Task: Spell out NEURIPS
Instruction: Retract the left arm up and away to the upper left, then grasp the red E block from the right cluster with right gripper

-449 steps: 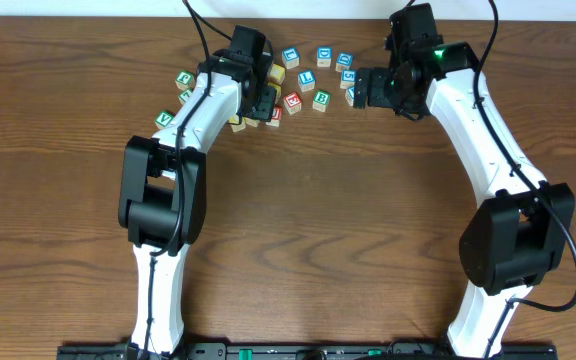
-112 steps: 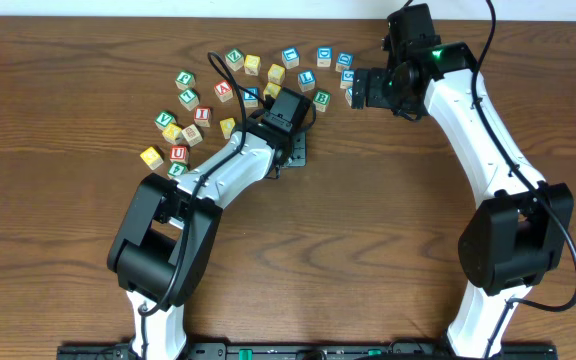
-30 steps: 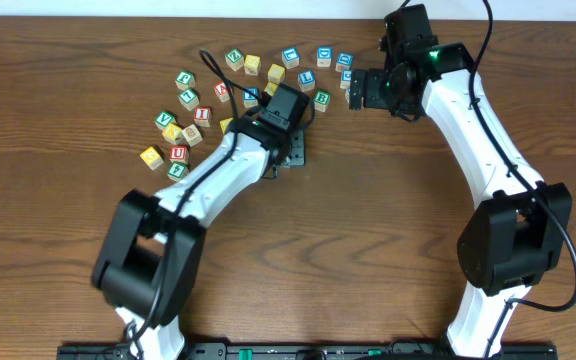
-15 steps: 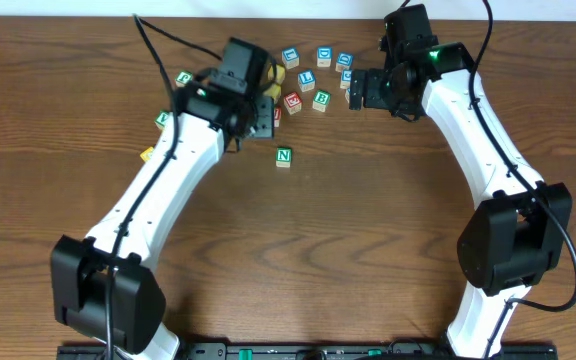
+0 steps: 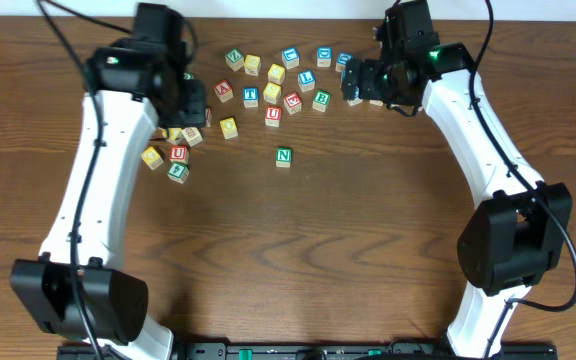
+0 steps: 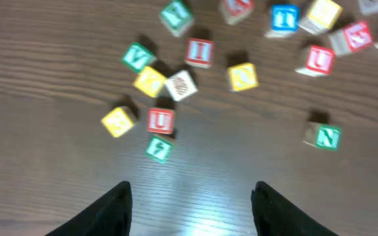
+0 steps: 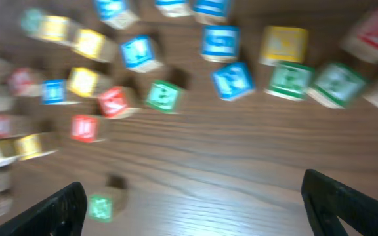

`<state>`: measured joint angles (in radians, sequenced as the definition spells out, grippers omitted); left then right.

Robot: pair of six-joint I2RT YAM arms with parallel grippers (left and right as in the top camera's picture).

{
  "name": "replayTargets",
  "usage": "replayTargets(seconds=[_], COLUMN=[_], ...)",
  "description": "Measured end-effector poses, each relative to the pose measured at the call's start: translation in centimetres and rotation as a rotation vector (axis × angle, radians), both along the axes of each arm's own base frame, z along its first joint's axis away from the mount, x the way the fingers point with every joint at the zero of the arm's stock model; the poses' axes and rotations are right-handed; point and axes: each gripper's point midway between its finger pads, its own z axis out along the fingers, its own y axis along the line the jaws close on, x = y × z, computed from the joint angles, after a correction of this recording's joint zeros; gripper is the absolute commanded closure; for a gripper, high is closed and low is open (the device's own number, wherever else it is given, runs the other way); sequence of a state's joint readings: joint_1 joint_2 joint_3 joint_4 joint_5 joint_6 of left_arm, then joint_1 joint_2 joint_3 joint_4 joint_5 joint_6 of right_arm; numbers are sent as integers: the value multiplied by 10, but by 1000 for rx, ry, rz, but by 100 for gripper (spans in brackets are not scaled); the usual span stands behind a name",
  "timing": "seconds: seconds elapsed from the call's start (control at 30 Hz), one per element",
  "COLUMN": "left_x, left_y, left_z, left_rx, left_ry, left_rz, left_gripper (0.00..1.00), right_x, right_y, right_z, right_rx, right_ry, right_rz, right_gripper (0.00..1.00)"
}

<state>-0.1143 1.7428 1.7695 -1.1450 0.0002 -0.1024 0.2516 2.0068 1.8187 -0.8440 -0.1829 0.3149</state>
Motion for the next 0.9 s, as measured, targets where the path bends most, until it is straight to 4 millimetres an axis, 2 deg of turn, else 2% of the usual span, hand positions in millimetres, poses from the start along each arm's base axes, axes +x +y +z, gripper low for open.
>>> replayTargets(seconds=[0.07, 0.17, 0.3, 0.37, 0.47, 0.53, 0.73, 0.8, 0.9], left_x=[1, 4, 7, 7, 7, 7, 7, 7, 7], left_y=[12, 17, 17, 16, 17, 17, 16, 17, 16], left_z=[0, 1, 2, 2, 2, 2, 2, 2, 2], left_rx=[2, 3, 3, 2, 3, 3, 2, 3, 2], left_ry=[-1, -13, -26, -26, -26, -26, -26, -26, -26], left_rz=[28, 39, 37, 37, 37, 37, 37, 37, 37], left_gripper=[43, 42, 42, 42, 42, 42, 42, 42, 42], right_x=[-1, -5, -2, 4, 13, 21, 39, 42, 46], right_y=[11, 28, 64, 89, 113, 120, 123, 123, 124], right_z=[3, 7, 26, 37, 33, 18, -58, -76, -90], right_rx=[37, 40, -7, -33, -71, -102, -207, -227, -249], right_ry=[-4, -14, -59, -90, -113, -118, -82, -73, -80], right_rz=[38, 75, 124, 158, 216, 256, 370, 391, 410], right_gripper=[1, 1, 1, 1, 2, 3, 10, 13, 25])
